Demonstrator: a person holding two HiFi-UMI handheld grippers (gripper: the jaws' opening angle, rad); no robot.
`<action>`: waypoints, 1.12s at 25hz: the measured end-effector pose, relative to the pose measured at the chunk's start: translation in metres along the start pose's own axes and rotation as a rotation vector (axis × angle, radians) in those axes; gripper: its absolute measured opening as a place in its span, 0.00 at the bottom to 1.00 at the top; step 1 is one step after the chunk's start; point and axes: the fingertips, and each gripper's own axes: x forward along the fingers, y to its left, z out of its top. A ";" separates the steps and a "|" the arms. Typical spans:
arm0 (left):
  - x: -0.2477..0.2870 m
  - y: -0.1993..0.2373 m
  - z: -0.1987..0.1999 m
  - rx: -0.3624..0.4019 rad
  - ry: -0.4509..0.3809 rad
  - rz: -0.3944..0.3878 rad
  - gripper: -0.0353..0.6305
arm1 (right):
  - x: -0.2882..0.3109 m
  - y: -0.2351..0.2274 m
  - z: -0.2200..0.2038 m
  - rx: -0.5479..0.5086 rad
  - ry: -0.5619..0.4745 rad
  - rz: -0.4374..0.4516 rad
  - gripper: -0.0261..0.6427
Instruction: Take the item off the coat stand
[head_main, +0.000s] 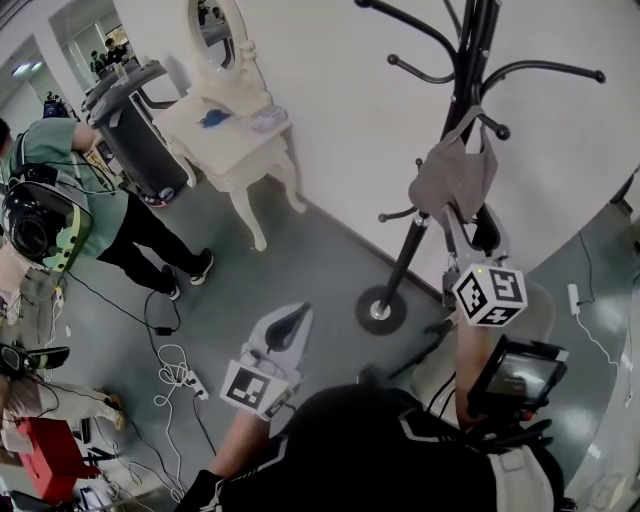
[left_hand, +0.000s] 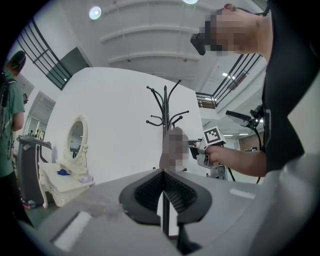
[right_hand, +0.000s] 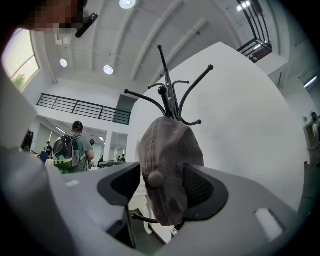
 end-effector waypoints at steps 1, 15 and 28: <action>0.001 0.002 -0.001 0.010 0.000 -0.002 0.04 | 0.003 -0.001 -0.001 -0.001 -0.001 0.000 0.43; -0.001 0.007 -0.002 -0.023 0.009 0.017 0.04 | 0.013 -0.001 0.000 -0.013 -0.013 0.000 0.28; -0.003 0.008 -0.004 0.002 0.015 0.003 0.04 | 0.011 -0.001 0.012 -0.027 -0.037 -0.010 0.19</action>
